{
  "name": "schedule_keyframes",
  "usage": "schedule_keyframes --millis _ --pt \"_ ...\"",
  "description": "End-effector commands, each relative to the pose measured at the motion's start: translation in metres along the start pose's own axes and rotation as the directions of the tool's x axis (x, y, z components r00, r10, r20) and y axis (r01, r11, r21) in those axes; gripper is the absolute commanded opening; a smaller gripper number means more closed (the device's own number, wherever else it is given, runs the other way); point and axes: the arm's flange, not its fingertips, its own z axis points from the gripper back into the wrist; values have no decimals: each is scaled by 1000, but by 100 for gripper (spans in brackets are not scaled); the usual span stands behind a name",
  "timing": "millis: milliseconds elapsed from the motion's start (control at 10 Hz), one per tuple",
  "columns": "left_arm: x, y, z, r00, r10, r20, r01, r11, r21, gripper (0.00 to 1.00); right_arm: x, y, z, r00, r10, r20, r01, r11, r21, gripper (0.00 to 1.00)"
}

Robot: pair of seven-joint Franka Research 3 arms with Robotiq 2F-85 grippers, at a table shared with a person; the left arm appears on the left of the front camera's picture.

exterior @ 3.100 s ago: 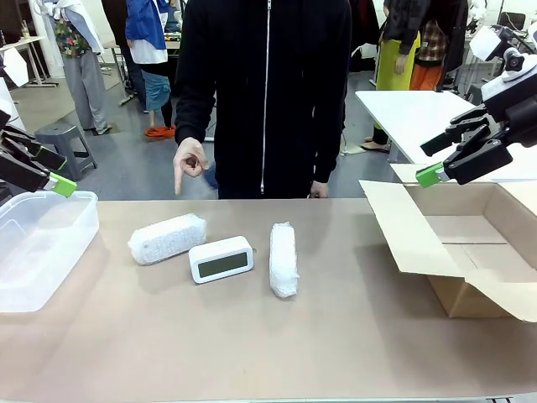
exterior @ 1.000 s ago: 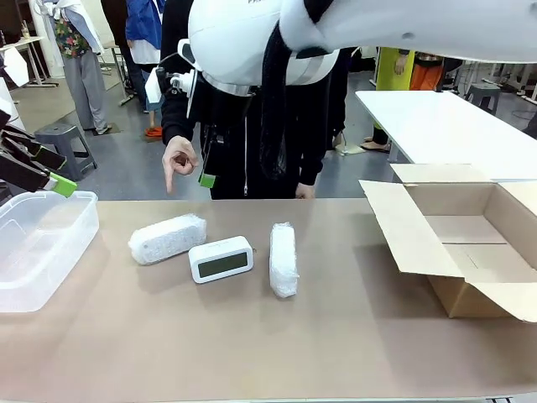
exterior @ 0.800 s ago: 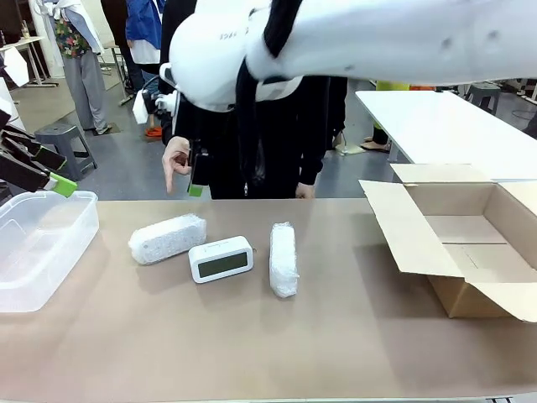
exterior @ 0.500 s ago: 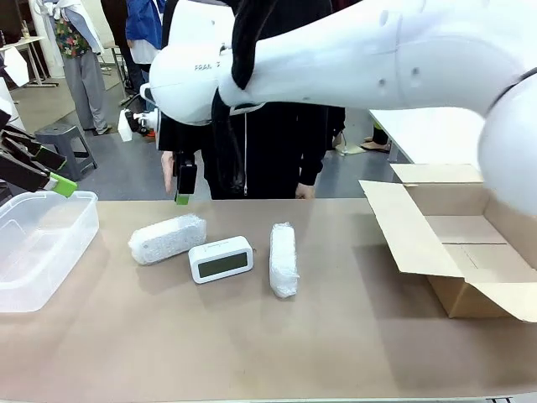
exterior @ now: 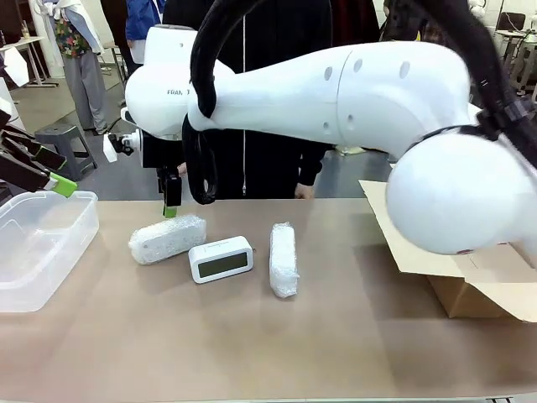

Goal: Separate and place wrapped and unwrapped clocks.
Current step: Pick up the Digital clock indicated by the person.

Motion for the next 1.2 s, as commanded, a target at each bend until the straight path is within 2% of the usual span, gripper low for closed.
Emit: schedule_keyframes --millis 0,300,600,1100 --pt "-1 2 0 1000 -5 8 5 1000 -11 100 11 -27 -12 996 67 -67 -68 998 -8 100" --pt "-1 2 0 1000 -5 8 5 1000 -11 100 4 -27 -39 993 78 -90 -79 997 -11 100" --pt "-1 2 0 1000 -5 8 5 1000 -11 100 2 -32 -56 992 40 -117 -43 999 -20 100" --pt "-1 2 0 1000 -5 8 5 1000 -11 100 4 -50 -86 995 29 -91 -29 1000 -6 100"
